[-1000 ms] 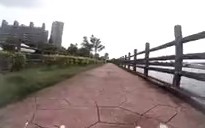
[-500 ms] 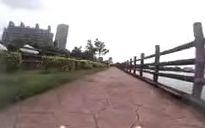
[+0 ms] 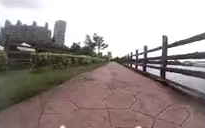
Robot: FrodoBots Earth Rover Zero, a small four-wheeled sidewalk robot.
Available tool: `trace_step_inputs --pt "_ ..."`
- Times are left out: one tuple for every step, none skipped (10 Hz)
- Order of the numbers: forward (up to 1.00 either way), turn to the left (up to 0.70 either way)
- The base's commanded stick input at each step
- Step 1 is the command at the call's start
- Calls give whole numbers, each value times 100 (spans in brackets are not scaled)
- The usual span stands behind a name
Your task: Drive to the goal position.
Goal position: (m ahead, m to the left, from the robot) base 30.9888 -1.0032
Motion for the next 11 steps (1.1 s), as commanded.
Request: trace_step_inputs --pt "0 0" --pt "0 0" --pt "0 0" --pt "0 0" --pt "0 0" --pt "6 0" --pt "83 4" --pt "100 5" --pt "100 5" --pt "100 5" --pt "100 5"
